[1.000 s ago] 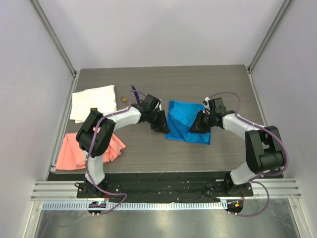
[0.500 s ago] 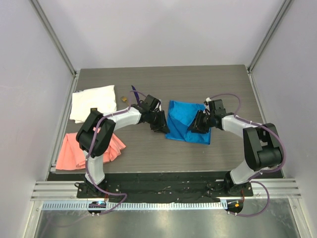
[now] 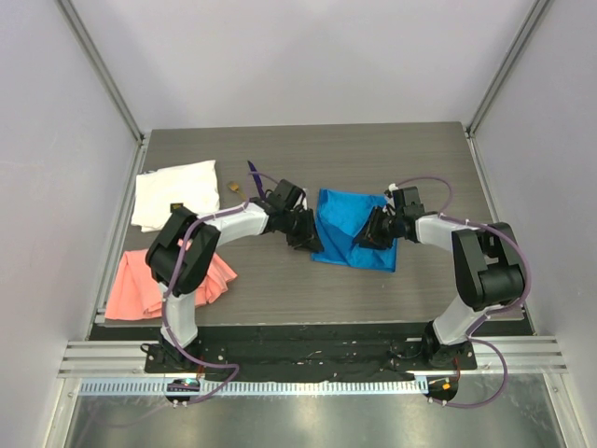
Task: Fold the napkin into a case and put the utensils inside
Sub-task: Pick up the top corner of the square-folded napkin from the center of the board, then fold the top corner of the square-folded napkin at the center of the board, then smooth out the upper triangle-folded napkin at the center of the board.
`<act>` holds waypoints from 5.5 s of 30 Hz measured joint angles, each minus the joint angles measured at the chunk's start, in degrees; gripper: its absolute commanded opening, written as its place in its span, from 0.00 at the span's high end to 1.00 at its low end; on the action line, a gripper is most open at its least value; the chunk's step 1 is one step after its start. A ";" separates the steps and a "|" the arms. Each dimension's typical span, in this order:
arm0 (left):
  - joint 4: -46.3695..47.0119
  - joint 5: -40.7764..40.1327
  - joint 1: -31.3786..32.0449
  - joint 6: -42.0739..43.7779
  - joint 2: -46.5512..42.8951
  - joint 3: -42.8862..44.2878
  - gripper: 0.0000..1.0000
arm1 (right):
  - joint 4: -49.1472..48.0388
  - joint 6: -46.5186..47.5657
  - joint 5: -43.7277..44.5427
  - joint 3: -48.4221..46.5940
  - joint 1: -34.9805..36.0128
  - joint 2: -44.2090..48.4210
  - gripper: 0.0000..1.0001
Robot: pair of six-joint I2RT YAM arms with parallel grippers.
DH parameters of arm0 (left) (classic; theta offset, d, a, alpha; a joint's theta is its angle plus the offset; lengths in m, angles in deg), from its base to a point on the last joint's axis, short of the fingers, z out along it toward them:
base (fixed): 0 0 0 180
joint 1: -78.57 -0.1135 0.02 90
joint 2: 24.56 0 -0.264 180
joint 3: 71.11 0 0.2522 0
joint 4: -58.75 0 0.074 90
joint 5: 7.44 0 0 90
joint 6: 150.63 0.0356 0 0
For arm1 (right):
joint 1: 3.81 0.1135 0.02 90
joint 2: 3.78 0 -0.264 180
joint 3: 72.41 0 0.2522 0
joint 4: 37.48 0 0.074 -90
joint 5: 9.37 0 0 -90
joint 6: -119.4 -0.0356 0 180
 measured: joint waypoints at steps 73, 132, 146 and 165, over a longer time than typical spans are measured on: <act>0.79 -1.03 0.22 -0.02 2.95 -0.07 0.79 | 3.54 10.32 5.49 -21.33 -9.70 -12.55 0.99; -2.23 -0.90 0.15 -0.04 2.84 5.05 0.59 | 14.25 17.22 13.49 -38.80 -11.98 -21.33 0.50; 14.69 8.04 -7.93 -11.65 17.27 27.71 0.87 | 6.58 7.37 -1.33 -11.17 -12.35 5.18 0.86; 22.95 10.99 -9.31 -15.23 28.74 31.04 0.89 | -17.77 -3.58 -18.23 2.67 -14.03 -3.58 0.98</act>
